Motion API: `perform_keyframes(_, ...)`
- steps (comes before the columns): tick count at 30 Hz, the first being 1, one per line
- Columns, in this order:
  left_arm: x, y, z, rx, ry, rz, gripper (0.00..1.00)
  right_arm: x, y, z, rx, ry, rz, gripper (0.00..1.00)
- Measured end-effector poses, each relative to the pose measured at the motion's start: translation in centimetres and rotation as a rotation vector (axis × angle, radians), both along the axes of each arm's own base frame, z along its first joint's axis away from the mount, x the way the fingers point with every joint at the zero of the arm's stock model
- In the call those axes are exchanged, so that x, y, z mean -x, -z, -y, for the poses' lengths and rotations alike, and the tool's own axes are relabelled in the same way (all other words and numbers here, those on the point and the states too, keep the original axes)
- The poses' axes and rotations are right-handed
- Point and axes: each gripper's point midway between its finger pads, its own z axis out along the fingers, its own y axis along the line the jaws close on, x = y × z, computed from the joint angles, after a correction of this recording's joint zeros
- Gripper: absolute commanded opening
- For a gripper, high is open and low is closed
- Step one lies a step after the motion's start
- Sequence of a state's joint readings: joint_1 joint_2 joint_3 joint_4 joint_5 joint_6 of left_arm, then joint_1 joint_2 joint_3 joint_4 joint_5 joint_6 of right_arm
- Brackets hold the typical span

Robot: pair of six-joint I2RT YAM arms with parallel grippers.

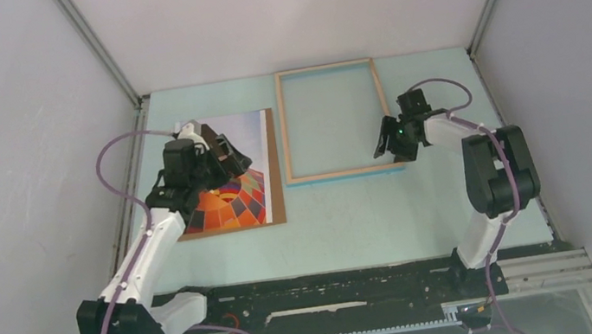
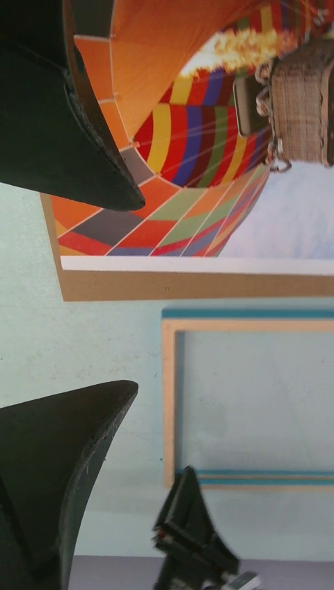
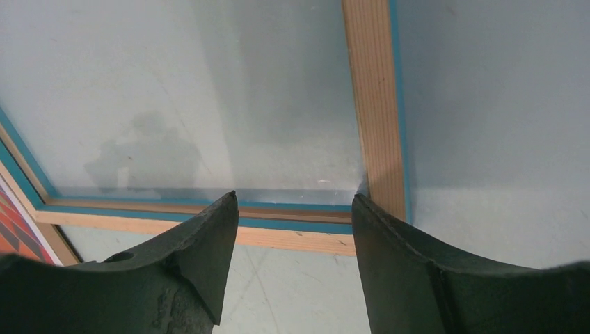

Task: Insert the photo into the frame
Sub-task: Move the photo frame to the center of the board, then pick up the photo at the center of the board.

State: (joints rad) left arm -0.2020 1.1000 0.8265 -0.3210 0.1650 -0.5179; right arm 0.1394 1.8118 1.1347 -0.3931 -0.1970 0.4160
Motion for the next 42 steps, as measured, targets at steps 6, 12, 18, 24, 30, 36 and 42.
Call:
perform_keyframes(6, -1.0, 1.9, -3.9, 0.026, -0.169, -0.091, 1.0, 3.2, 0.0, 2.7, 0.029, 0.065, -0.028, 0.71)
perform_keyframes(12, -2.1, 4.5, -9.8, -0.002, -0.427, -0.169, 1.0, 4.4, -3.0, 0.7, 0.077, 0.008, 0.028, 0.76)
perform_keyframes(18, -4.3, 7.7, -11.7, -0.065, -0.478, -0.271, 1.0, 3.7, -9.9, -8.6, 0.001, -0.165, 0.235, 0.76)
perform_keyframes(24, -5.2, 9.7, -16.6, -0.008, -0.583, -0.336, 1.0, 4.4, -12.3, -20.1, -0.26, -0.314, 0.29, 0.75)
perform_keyframes(30, -6.4, 8.6, -21.3, -0.111, -0.629, -0.327, 1.0, 4.0, -8.5, -30.1, -0.417, -0.428, 0.176, 0.71)
perform_keyframes(36, -9.4, 9.8, -23.9, -0.224, -0.562, -0.361, 1.0, 4.3, -5.6, -35.8, -0.445, -0.519, 0.132, 0.69)
perform_keyframes(42, -7.8, 13.6, -24.8, -0.261, -0.482, -0.478, 1.0, 3.9, -3.3, -36.2, -0.419, -0.549, 0.122, 0.66)
